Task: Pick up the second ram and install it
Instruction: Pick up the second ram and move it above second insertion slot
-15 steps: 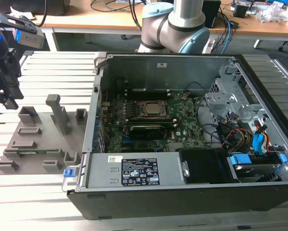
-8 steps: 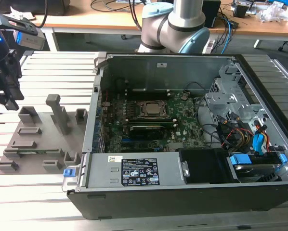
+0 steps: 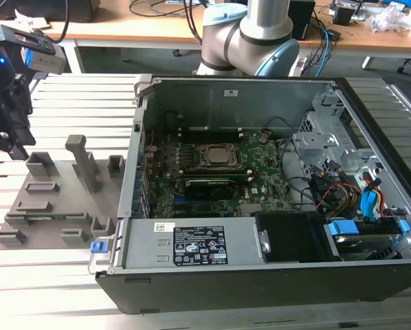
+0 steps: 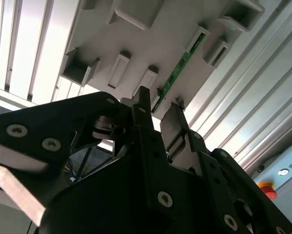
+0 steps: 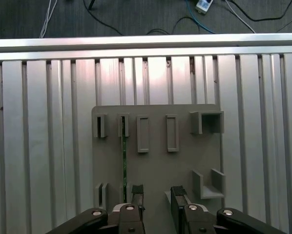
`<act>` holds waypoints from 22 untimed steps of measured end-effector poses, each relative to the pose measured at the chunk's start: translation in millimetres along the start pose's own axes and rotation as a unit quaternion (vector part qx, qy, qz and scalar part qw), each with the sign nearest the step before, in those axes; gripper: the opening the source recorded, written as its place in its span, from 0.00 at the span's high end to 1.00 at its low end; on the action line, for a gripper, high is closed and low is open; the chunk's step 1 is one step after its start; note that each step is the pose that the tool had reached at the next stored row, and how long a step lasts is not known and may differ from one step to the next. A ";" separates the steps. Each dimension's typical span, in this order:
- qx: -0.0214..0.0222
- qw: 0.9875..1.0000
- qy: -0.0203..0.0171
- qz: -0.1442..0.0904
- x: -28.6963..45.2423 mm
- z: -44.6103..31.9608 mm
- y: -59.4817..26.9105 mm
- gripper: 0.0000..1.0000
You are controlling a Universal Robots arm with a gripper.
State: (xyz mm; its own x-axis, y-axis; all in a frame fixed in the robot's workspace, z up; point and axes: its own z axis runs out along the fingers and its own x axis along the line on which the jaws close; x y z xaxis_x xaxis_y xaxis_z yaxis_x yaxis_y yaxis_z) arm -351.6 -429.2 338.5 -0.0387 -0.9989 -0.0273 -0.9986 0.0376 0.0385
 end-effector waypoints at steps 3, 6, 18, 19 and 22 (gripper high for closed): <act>0.000 1.000 0.000 0.000 0.0 1.7 -0.1 0.64; 0.000 1.000 0.000 0.000 0.1 4.0 -0.1 0.64; 0.000 1.000 0.000 0.000 0.3 11.9 -0.5 0.64; 0.000 1.000 0.000 0.000 0.3 12.6 -0.5 0.64; 0.000 1.000 0.000 0.000 0.4 15.4 -0.6 0.64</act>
State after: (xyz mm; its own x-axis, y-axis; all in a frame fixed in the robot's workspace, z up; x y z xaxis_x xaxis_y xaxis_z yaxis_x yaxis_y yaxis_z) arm -351.7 -429.2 323.1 -0.0387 -0.9989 -0.0272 -0.9986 0.0376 0.0385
